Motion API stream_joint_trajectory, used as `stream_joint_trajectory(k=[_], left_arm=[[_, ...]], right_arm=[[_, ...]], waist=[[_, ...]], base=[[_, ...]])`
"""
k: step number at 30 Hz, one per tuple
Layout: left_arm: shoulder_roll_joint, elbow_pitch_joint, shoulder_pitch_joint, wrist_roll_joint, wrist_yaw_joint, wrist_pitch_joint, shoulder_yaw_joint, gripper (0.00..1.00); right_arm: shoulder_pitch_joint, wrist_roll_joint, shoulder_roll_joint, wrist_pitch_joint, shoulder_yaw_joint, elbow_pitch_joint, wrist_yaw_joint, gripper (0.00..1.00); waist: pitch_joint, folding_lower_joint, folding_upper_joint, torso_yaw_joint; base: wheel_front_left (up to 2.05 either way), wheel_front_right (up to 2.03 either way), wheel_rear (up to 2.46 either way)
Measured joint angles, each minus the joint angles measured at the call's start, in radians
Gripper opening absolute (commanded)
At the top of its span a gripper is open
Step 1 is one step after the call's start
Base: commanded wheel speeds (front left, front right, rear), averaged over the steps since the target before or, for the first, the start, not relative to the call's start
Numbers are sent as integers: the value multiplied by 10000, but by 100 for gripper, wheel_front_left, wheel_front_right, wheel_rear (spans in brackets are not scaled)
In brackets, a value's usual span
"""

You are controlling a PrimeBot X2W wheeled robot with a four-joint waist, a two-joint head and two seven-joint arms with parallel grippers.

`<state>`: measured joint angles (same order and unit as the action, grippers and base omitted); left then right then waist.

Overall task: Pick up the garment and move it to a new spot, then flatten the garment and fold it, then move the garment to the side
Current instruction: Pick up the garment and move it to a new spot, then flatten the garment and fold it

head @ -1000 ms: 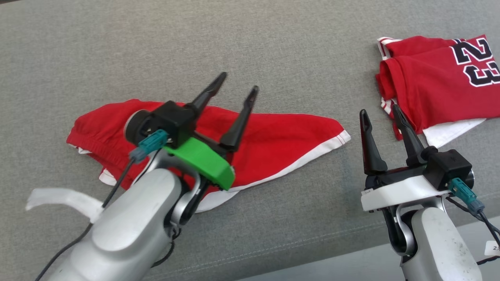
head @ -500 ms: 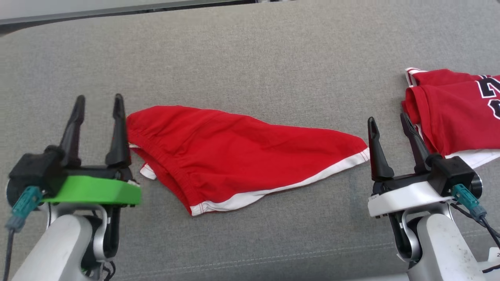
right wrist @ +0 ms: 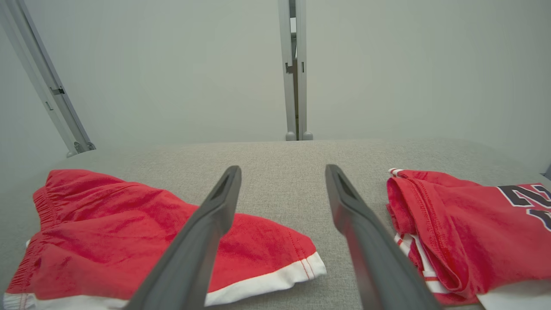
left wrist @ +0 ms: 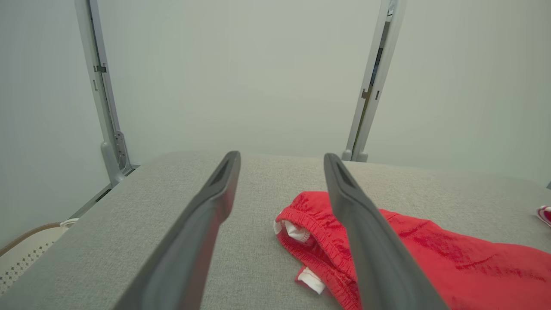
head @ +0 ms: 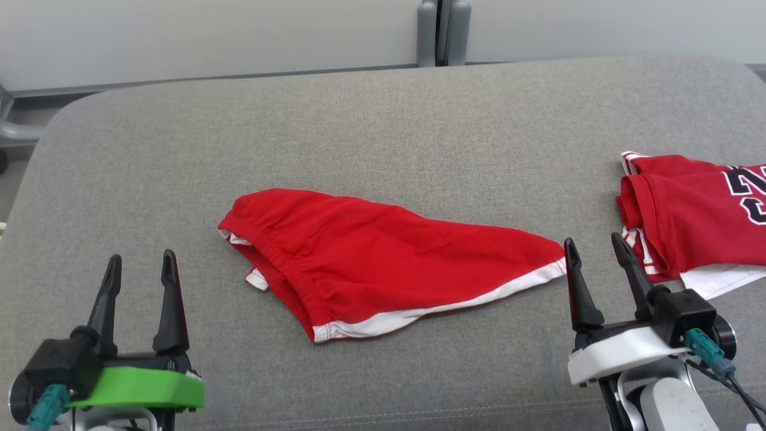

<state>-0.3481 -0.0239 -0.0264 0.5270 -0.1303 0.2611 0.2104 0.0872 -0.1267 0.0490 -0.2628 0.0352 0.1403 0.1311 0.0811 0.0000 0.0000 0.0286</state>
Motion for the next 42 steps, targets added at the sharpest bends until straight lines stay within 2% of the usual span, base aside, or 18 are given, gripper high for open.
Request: stream_joint_trajectory(k=[8,16,42], left_arm=[[472,297,869,-769,395,0,-198,100],[773,523,1083,-1009,688,0,-401,100],[848,1158,1011,-1154,857,-46,-265,100]], right_arm=[[-782,-25,0,0,48,4,0,100],[-1081,-215,0,17,-6,-109,0,100],[-1113,-376,0,104,21,-73,0,100]], waist=[[-717,0,0,45],[-996,0,1,-46],[-984,0,1,112]], base=[[0,0,0],[0,0,0],[0,0,0]])
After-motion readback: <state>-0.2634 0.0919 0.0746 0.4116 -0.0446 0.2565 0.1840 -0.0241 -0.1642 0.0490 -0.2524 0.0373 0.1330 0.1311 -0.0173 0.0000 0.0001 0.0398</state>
